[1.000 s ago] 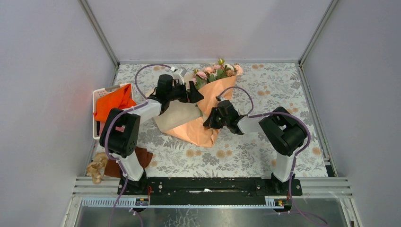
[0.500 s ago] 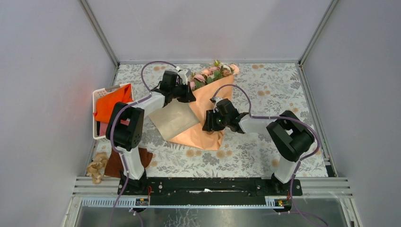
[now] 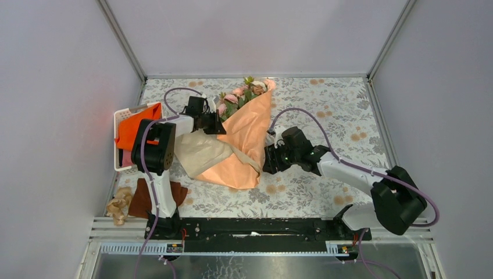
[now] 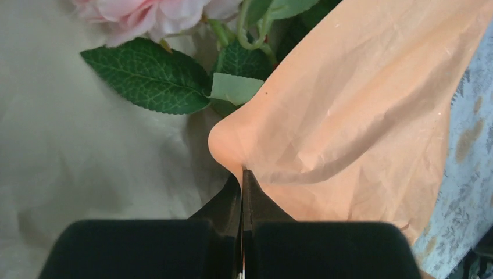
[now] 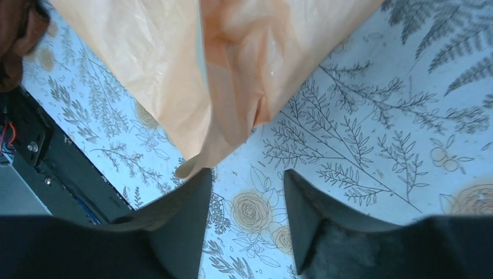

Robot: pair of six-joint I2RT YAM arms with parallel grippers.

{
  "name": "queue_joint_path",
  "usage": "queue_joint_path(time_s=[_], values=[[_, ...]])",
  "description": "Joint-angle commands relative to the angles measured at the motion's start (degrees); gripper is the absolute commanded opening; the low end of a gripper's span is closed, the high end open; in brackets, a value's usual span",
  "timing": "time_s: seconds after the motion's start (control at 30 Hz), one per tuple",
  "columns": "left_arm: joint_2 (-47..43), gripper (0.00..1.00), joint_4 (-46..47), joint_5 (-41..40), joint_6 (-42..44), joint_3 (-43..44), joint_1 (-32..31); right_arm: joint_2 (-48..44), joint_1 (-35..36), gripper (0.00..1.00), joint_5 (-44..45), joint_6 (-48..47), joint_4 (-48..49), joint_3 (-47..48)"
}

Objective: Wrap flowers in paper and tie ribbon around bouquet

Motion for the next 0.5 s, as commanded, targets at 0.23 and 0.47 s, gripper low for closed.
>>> queue_joint_path(time_s=[0.23, 0.47], values=[[-0.03, 0.0, 1.28, 0.55, -2.17, -2.25, 0.16, -2.52, 3.0, 0.36, 4.19, 9.49, 10.47, -1.92], [0.18, 0.0, 1.88, 0.69, -2.16, -2.21, 0.16, -3.03, 14.69, 0.69, 16.5, 12.5, 14.67, -5.53]])
